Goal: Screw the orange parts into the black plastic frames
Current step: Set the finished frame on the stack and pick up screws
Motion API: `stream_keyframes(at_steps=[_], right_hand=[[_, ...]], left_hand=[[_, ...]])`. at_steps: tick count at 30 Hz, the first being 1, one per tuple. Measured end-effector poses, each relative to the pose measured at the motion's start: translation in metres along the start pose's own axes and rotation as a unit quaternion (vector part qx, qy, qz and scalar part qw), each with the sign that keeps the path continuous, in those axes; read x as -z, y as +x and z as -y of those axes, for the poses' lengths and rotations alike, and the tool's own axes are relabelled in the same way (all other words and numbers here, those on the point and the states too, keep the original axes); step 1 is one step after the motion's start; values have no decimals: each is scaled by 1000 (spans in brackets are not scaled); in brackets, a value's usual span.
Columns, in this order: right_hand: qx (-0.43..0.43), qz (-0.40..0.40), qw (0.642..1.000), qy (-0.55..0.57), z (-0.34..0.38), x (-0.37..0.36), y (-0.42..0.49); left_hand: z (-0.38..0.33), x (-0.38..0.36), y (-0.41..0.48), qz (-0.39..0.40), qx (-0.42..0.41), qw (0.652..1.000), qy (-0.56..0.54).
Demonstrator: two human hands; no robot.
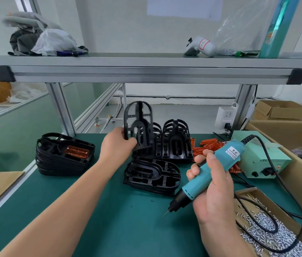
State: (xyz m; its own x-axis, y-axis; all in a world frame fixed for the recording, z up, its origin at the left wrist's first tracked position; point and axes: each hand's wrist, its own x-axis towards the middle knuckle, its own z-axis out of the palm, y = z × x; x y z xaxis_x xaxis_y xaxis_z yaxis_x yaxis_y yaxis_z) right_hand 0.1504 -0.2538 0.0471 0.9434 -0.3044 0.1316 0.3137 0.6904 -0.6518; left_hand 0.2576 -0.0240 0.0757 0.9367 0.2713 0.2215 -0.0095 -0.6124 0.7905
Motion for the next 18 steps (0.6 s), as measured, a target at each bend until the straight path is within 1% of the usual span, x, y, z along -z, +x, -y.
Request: stream_keyframes(at_steps=[2,3,5,9,12,16,18], right_hand=[[5,-6,1000,-2,2,0,2],[7,-8,1000,0,3,0,2],[12,-13,1000,4,6,0,4],[26,-26,999,8,12,-1,6],[42,-34,998,9,20,-1,6],[69,-74,995,4,33,-9,1],[87,-100,991,-1,42,-17,-4]], left_hand=[[2,11,-11,12,25,995,-98],[3,16,-20,19,41,987,-157],[8,26,-42,38,64,962,-261],[17,36,-102,80,129,904,-400],[17,39,-152,123,174,860,-463],[10,34,-206,118,304,810,-487],[7,32,-225,153,346,772,-510]])
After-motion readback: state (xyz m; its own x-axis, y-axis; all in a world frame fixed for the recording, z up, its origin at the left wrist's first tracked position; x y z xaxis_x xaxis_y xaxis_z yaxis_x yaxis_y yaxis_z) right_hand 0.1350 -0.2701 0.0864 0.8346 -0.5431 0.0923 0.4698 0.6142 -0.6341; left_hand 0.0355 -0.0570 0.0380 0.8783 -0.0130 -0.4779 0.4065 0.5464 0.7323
